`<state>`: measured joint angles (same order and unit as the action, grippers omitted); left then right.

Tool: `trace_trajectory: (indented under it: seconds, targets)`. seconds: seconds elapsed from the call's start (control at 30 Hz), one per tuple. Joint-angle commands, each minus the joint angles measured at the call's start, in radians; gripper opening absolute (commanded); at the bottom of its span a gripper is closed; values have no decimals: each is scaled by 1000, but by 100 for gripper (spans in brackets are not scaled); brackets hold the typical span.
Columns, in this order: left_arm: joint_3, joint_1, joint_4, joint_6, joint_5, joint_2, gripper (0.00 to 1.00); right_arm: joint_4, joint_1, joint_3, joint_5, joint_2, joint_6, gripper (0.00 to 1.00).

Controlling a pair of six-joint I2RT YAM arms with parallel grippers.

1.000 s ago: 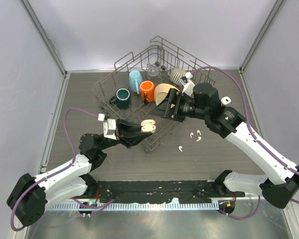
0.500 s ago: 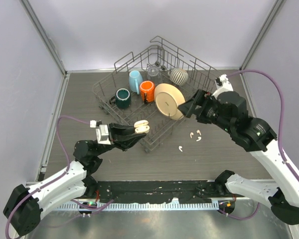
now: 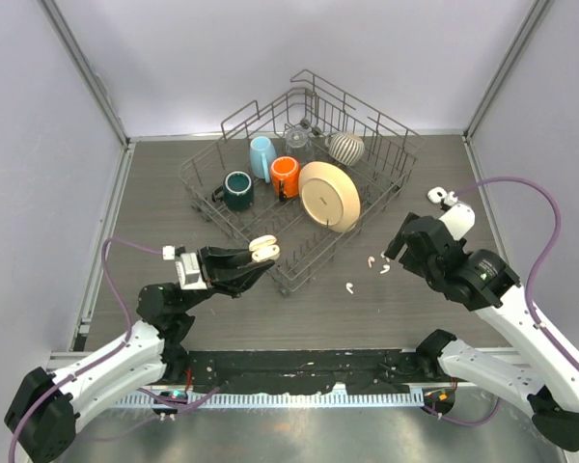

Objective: Insert the wireless bluetooth earbuds into the charging case
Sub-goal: Move the earbud to the center of the board.

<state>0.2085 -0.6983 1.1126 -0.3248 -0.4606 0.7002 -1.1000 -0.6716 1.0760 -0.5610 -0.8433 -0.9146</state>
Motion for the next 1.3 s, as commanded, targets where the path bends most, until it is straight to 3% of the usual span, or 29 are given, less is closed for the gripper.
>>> trace_trajectory:
  seconds: [0.0,0.17,0.33,0.4,0.8,0.93,1.27]
  targets:
    - [-8,-3,73,63,-3,-33,0,-9,4,-37,-113,26,-125,80]
    - [-18,-3,76,55,-3,-57,0,50,58,-83,10,-80,-35,75]
    - [-31,-3,72,53,2,-85,0,213,240,-188,289,-108,144,70]
    - [-29,-3,56,55,2,-105,0,261,314,-214,325,-120,207,69]
    - [-23,-3,-62,82,13,-191,0,482,386,-359,409,-247,275,62]
    - [-15,-3,-95,82,-3,-206,0,522,388,-387,382,-272,261,56]
    - [-12,-3,-129,95,14,-226,0,597,405,-383,352,-418,280,51]
